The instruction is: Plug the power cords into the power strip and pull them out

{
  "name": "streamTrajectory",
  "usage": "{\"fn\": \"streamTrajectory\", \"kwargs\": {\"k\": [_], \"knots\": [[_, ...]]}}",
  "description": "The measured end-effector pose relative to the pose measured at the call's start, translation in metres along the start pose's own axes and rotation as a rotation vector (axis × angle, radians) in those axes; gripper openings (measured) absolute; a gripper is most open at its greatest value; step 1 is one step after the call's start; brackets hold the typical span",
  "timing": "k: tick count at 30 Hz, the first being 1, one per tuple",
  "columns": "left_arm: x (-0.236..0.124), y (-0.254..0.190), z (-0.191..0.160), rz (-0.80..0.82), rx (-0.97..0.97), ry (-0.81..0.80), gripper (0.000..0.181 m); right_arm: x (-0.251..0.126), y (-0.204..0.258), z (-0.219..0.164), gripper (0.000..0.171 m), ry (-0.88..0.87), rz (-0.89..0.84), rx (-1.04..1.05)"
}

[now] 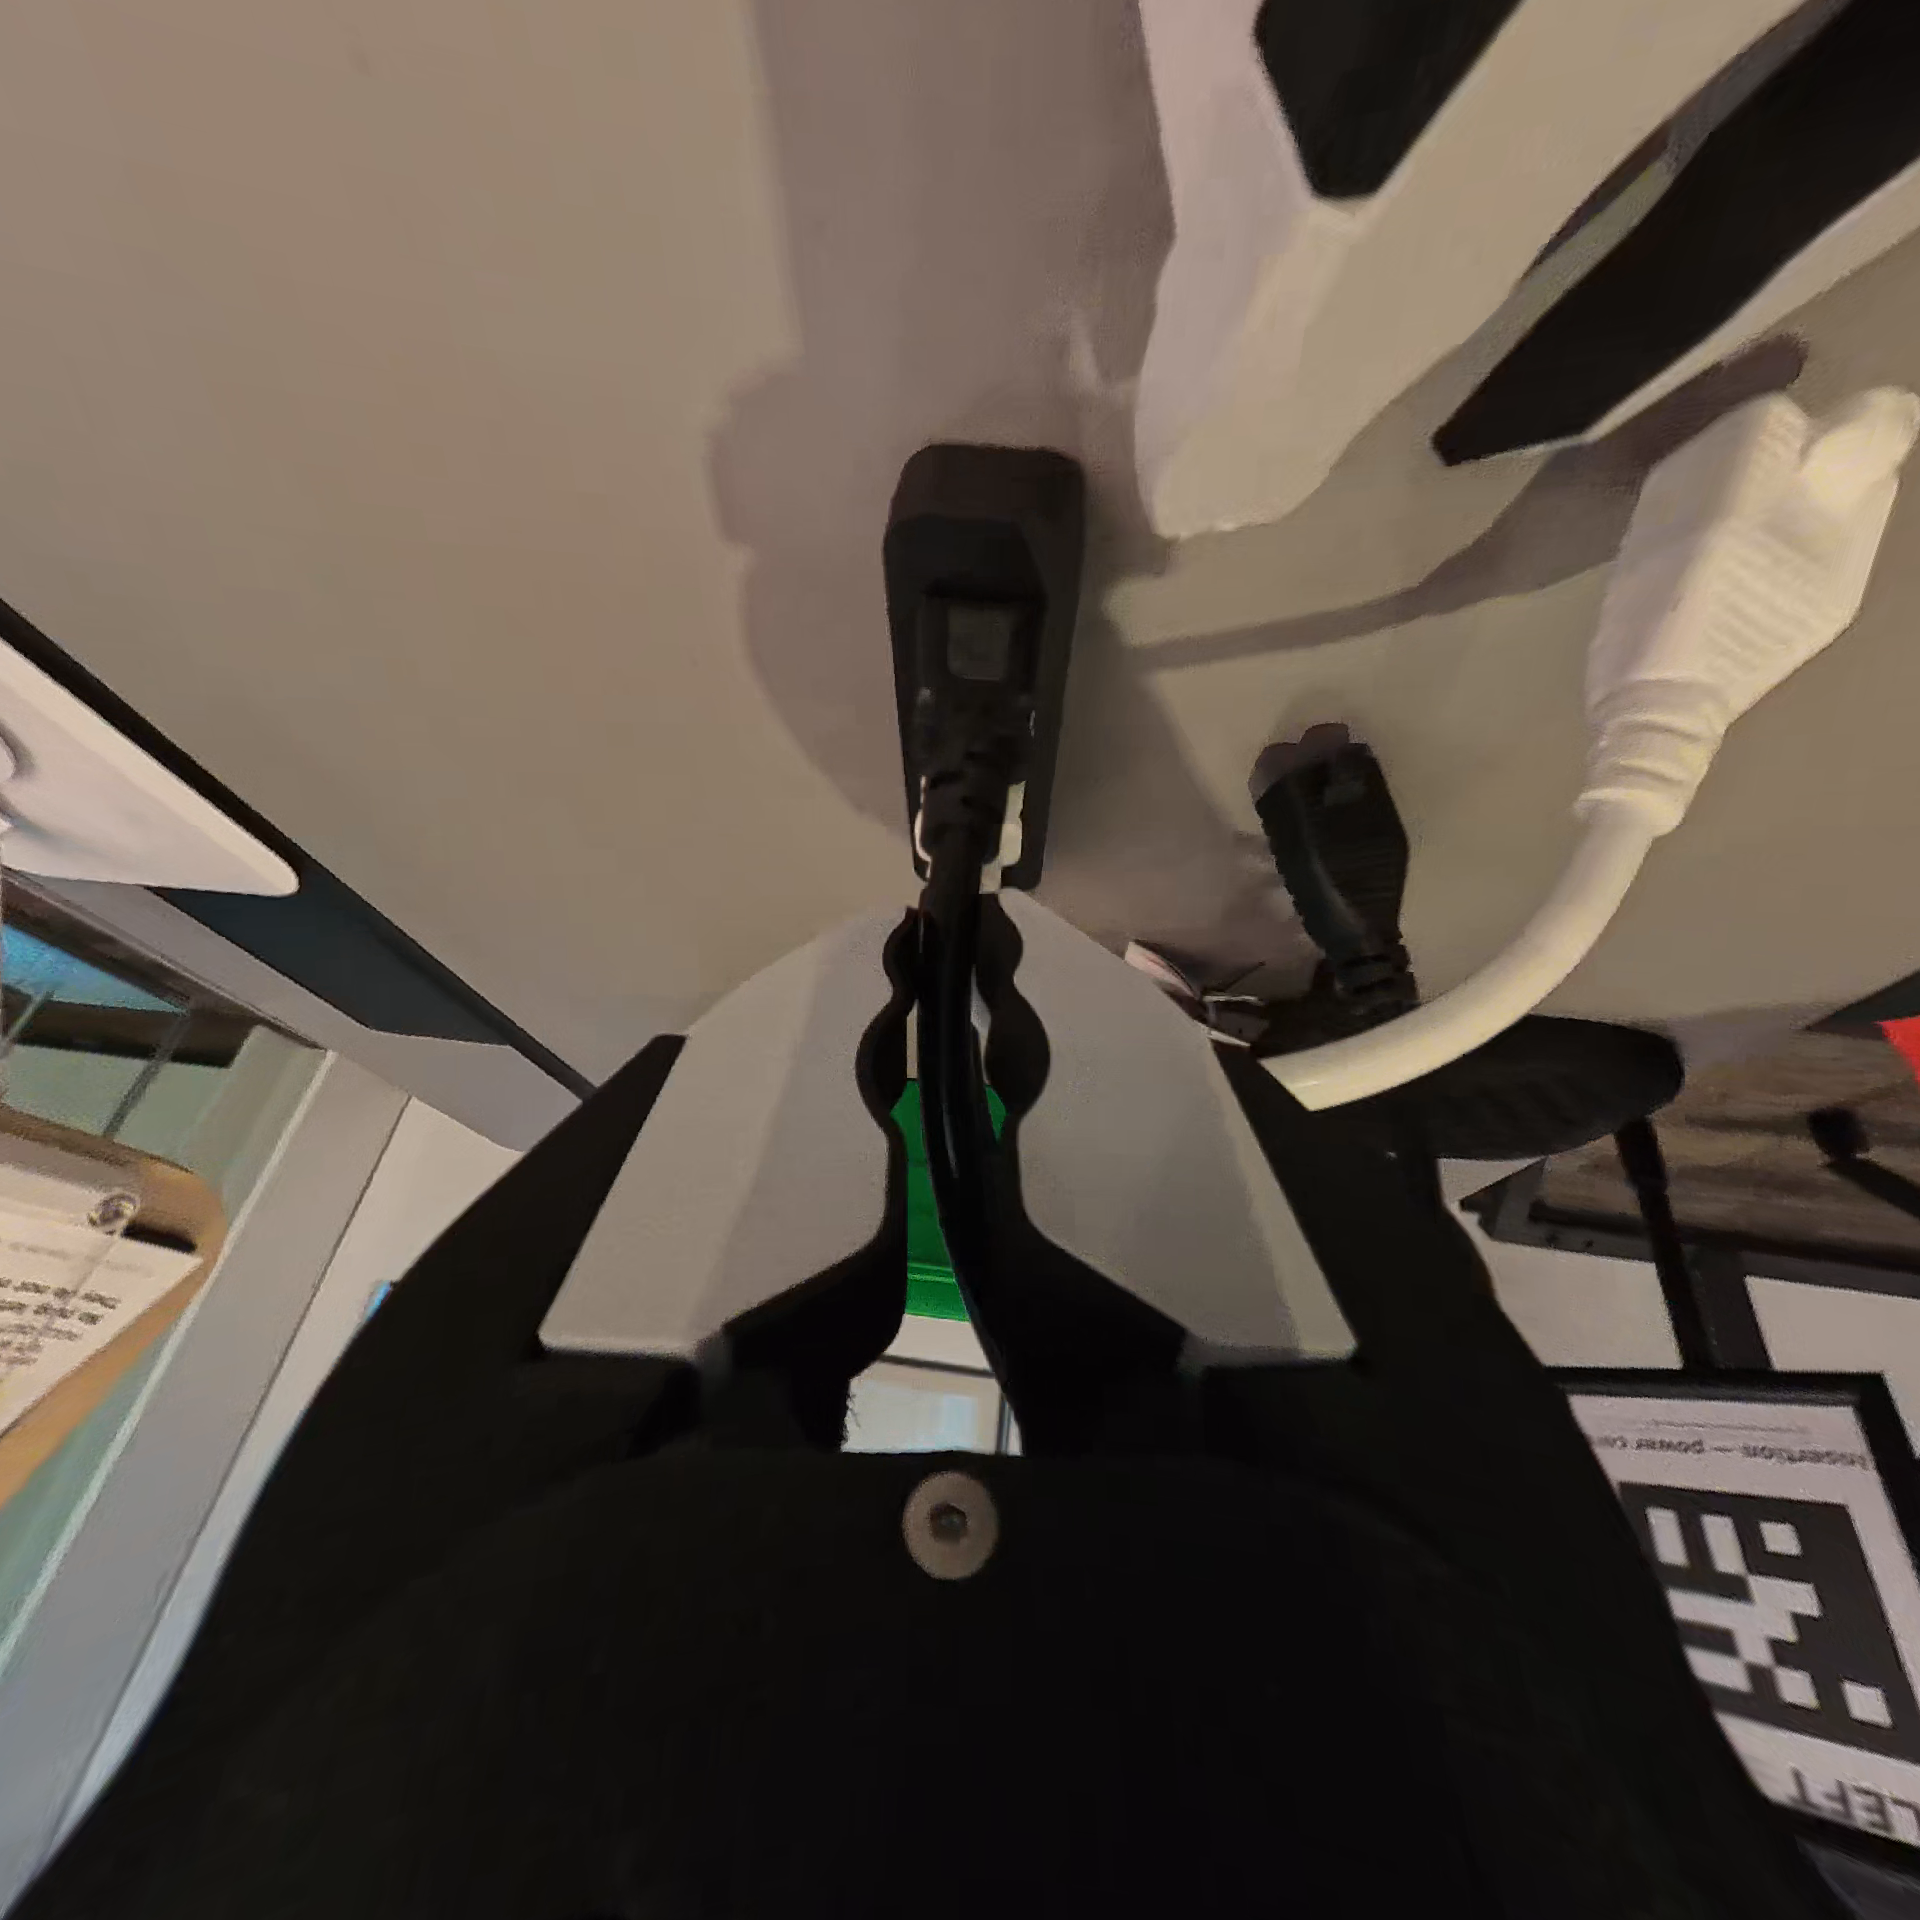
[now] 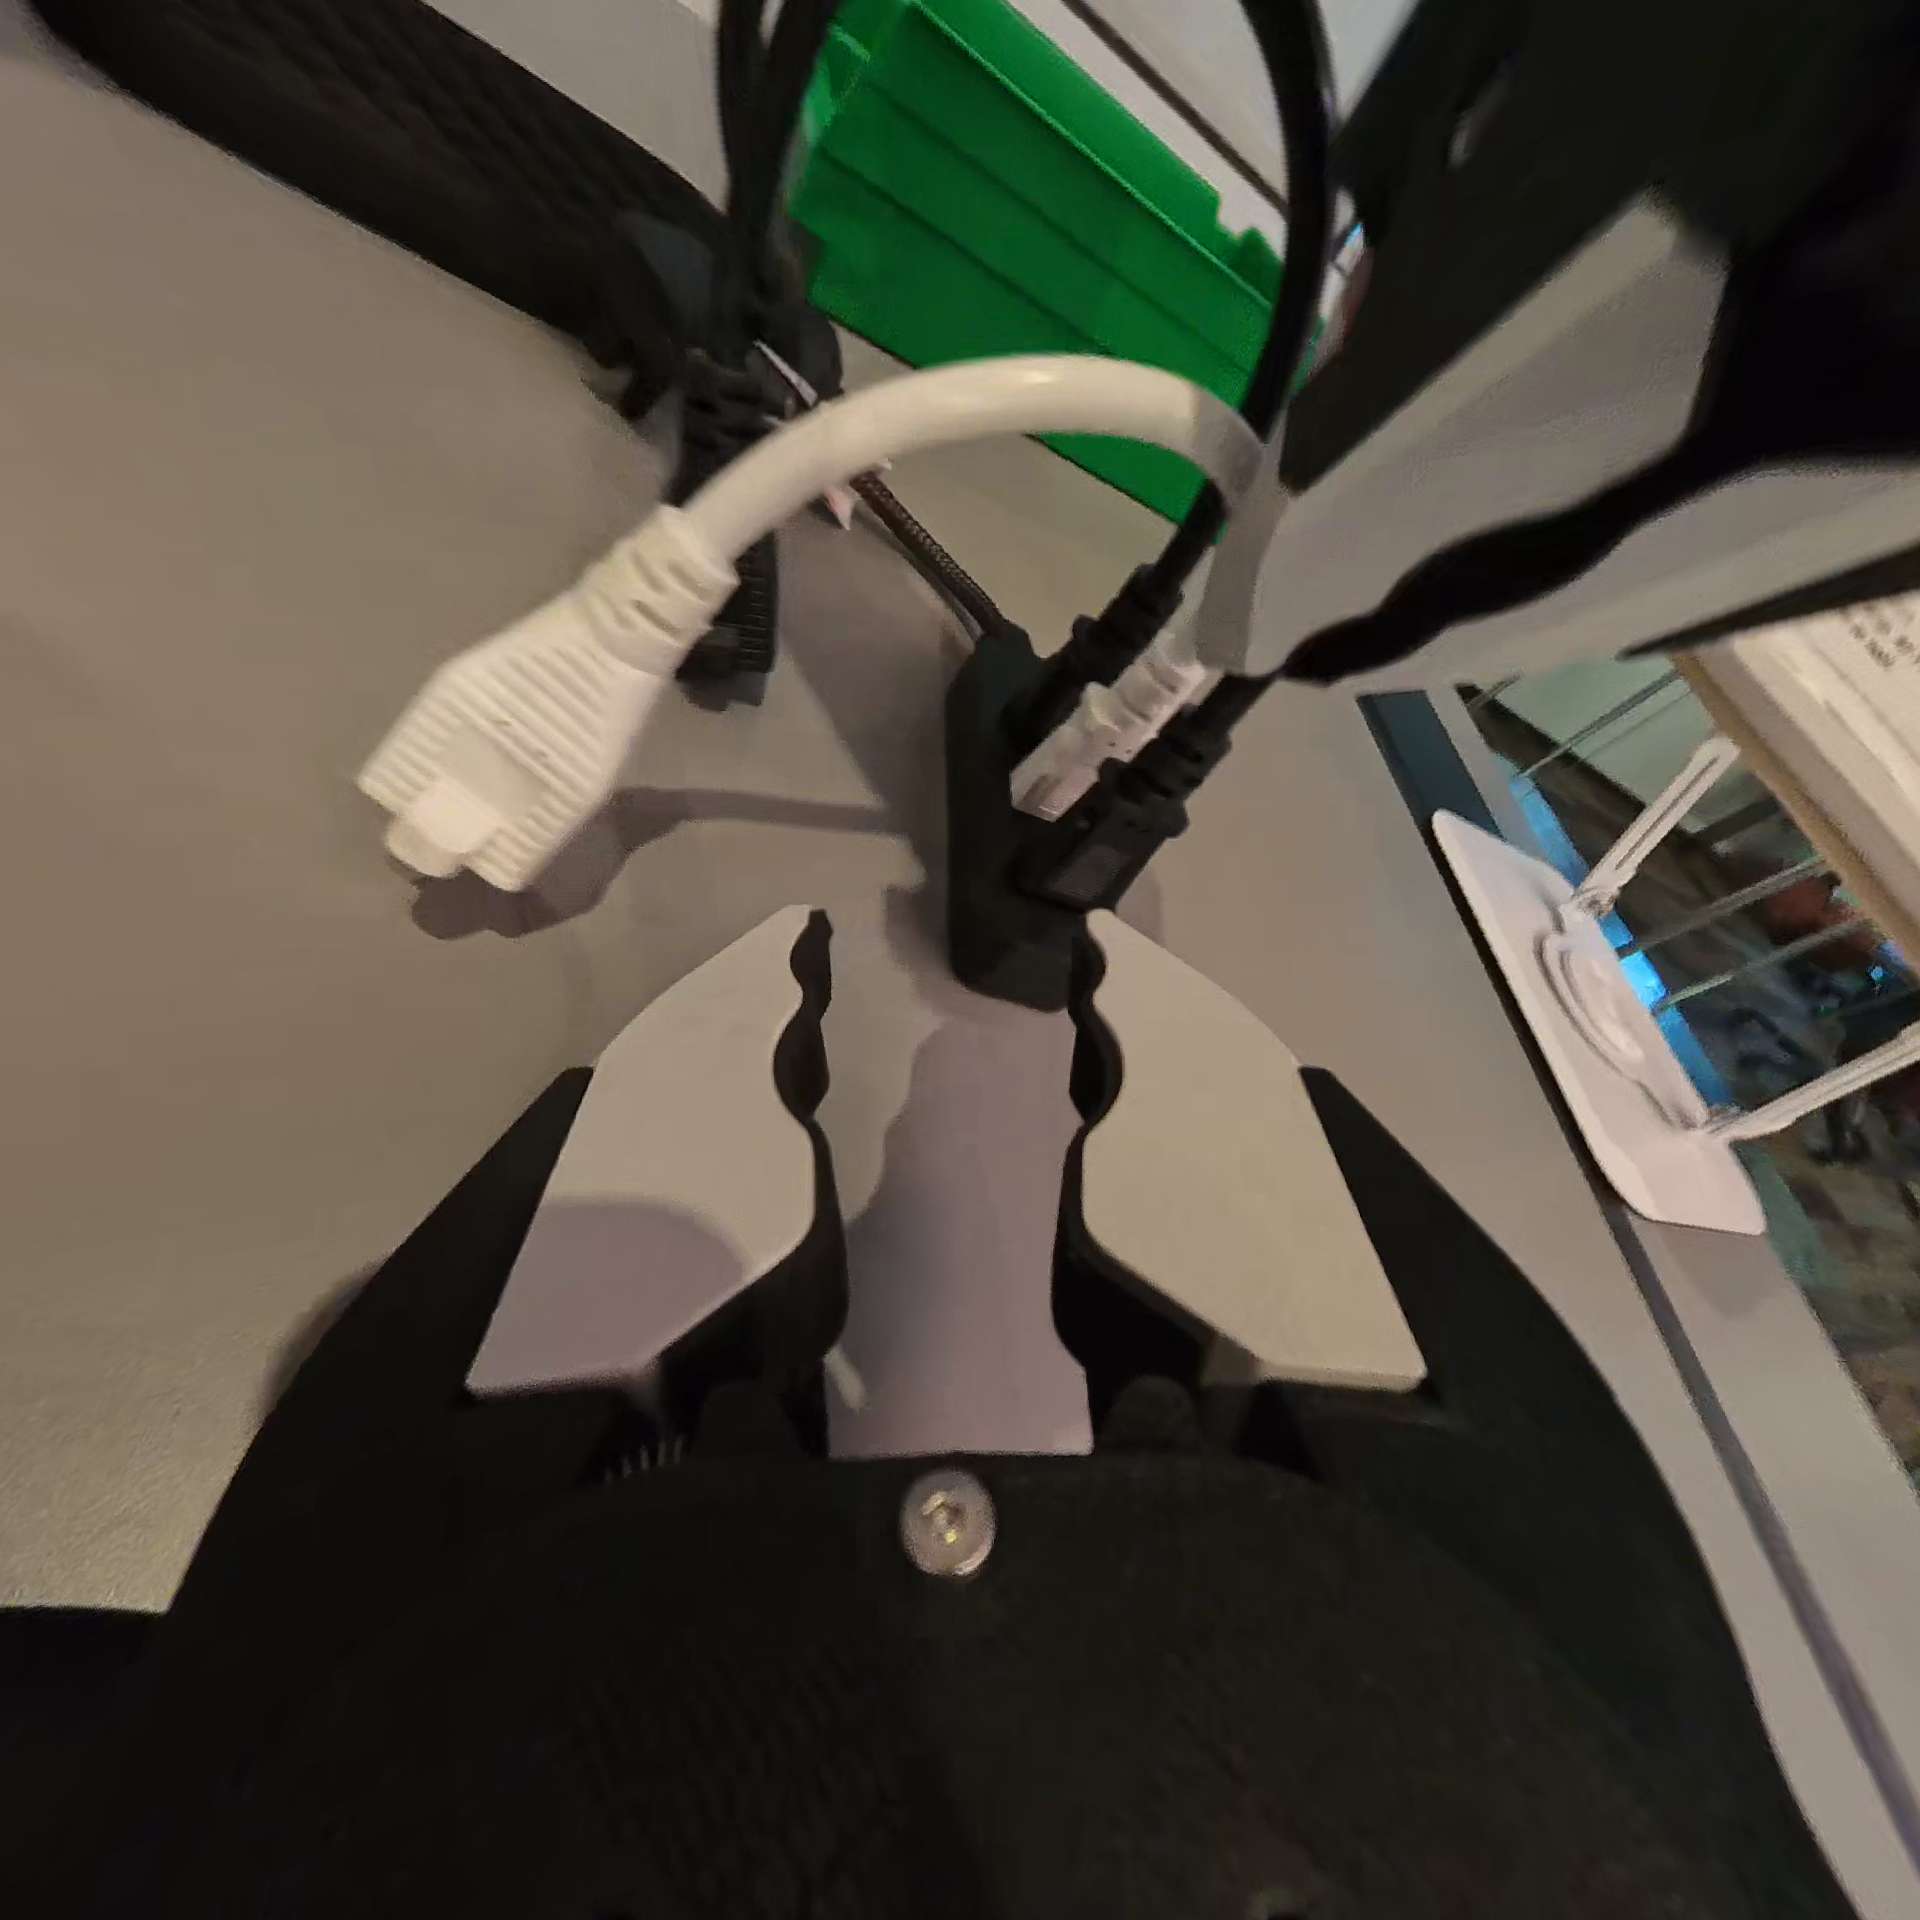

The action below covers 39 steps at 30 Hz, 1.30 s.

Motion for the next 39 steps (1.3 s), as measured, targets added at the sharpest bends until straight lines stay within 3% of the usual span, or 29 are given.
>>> {"fn": "streamTrajectory", "kwargs": {"k": [4,8,16,22,27,35,39], "knots": [[0.004,0.005,0.0,-0.023,-0.012,-0.024,0.016,0.008,0.006,-0.006,0.044,0.106,0.012,-0.054],[0.006,0.012,0.002,-0.05,-0.012,0.009,0.022,0.008,0.003,-0.007,0.042,0.106,0.009,-0.049],[0.007,0.013,0.01,-0.117,0.01,0.106,0.013,0.007,0.003,-0.008,0.042,0.109,0.002,-0.053],[0.01,0.011,0.014,-0.11,0.058,0.084,0.029,0.007,0.003,-0.008,0.042,0.106,-0.002,-0.06],[0.021,0.012,0.009,-0.157,0.041,0.147,0.015,0.006,0.001,-0.007,0.042,0.093,-0.019,-0.054],[0.032,0.024,0.007,-0.222,0.037,0.138,0.017,0.007,-0.007,-0.003,0.042,0.076,-0.047,0.059],[0.035,0.026,0.008,-0.221,0.084,0.196,0.018,0.013,0.0,-0.007,0.045,0.145,-0.049,-0.015]]}}
Point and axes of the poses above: each gripper's, where its closed fingertips meet, x out along the fingers, z out of its top, y = z × x across the jaws, the point moved 7 cm from there along -x, back along the fingers, and after that the axes turned 8 degrees about x, right-handed, at the moved point
